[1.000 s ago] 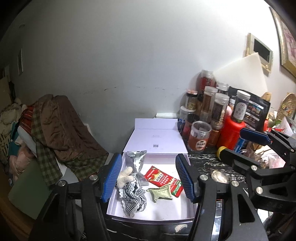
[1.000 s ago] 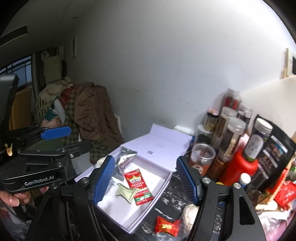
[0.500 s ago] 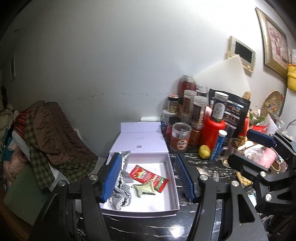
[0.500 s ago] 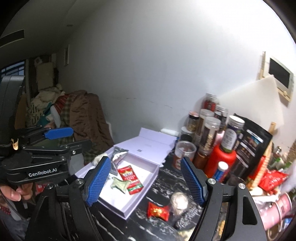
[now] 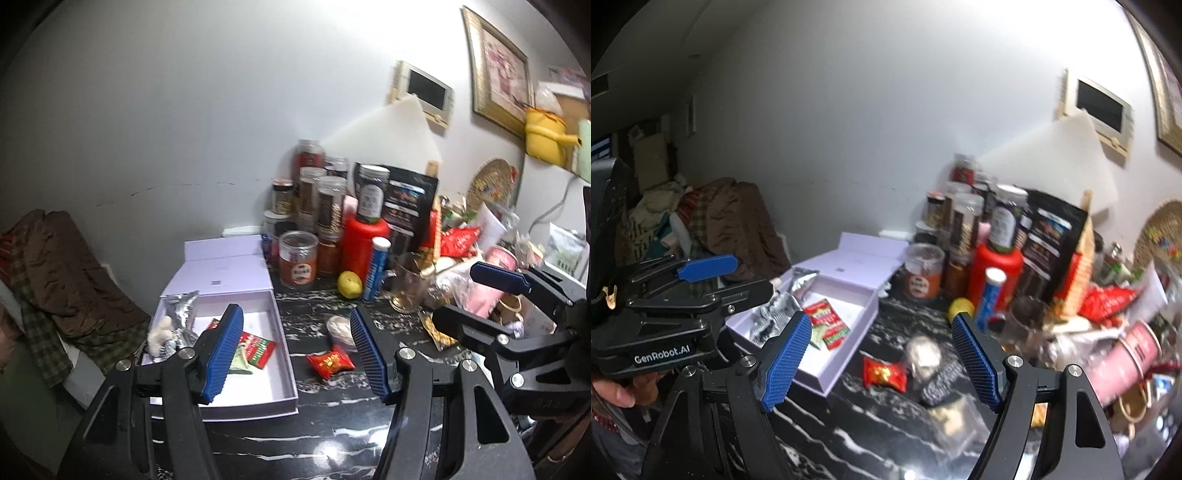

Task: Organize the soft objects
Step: 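Withdraw both tools from the box back over the counter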

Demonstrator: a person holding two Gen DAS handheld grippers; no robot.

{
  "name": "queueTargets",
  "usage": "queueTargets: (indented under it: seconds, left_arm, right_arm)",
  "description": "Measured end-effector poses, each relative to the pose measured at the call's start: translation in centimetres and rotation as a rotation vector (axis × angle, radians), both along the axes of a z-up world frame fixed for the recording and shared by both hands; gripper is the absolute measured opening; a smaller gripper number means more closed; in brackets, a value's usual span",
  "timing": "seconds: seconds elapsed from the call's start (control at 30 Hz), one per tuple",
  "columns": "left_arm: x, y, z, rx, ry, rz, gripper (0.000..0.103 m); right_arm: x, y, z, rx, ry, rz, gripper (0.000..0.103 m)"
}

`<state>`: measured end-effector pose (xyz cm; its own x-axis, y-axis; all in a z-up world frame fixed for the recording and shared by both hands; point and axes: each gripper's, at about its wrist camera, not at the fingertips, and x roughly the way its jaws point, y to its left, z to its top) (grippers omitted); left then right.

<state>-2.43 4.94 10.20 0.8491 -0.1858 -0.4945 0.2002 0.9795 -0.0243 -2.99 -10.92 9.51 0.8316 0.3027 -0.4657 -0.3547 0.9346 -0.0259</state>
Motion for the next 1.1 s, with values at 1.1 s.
queueTargets:
  seconds: [1.1]
  left_arm:
    - [4.6, -6.8, -11.6, -0.030, 0.363, -0.154, 0.060]
  right_arm:
    - [1.7, -8.6, -10.4, 0.030, 0.271, -0.182, 0.079]
